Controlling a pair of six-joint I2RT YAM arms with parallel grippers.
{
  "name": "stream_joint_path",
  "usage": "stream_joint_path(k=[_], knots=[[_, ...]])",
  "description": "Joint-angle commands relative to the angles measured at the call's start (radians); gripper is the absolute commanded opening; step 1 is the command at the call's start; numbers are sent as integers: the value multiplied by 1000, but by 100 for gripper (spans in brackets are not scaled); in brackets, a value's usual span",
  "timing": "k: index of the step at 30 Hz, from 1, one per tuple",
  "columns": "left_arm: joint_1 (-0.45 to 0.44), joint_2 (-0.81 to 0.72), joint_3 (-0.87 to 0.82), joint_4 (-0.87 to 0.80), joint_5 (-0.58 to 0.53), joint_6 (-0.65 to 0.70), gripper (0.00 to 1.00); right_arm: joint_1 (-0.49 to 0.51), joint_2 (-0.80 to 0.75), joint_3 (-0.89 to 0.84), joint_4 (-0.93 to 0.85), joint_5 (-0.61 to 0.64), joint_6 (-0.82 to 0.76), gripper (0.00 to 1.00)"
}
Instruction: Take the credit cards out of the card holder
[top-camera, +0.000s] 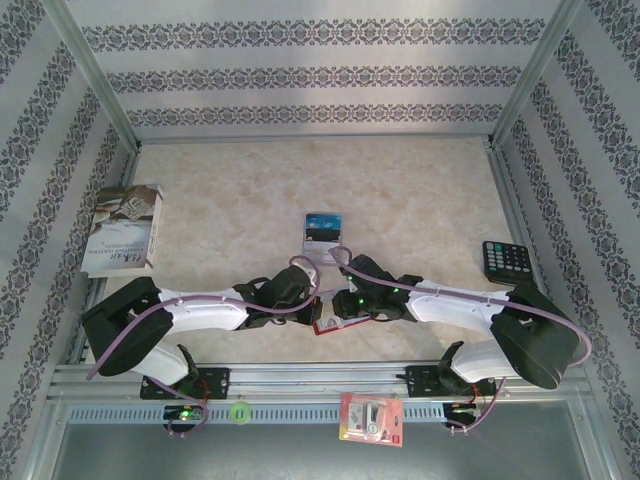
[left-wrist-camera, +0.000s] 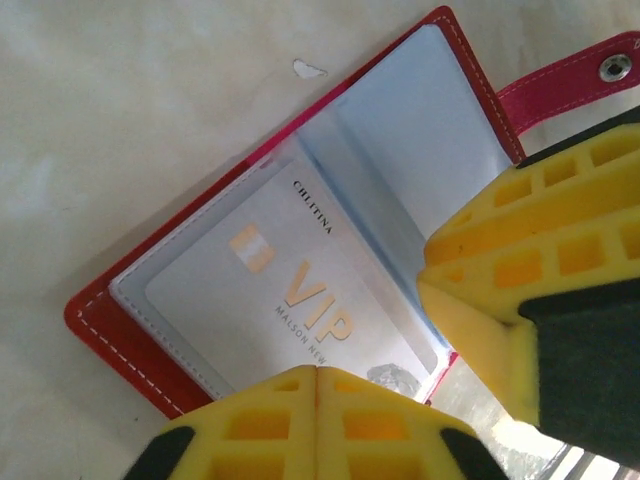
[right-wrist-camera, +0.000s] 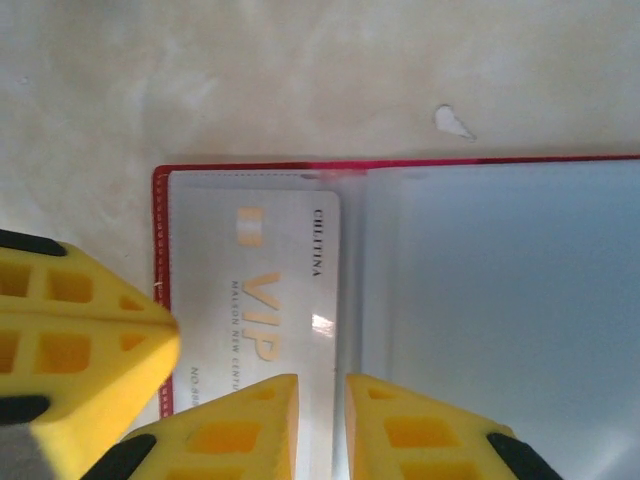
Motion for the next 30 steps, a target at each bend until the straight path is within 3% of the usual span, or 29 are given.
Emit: stream_joint_path(k=[1, 13, 30], knots=[[-4, 23, -19, -10, -31, 1, 4, -14, -26, -8, 42, -58, -14, 21], [23, 18, -57, -15, -37, 3, 0, -43, 58, -11, 38, -40, 18, 22], [31, 44, -72, 18, -15, 4, 0, -65, 116, -37, 128, -138, 49, 21]])
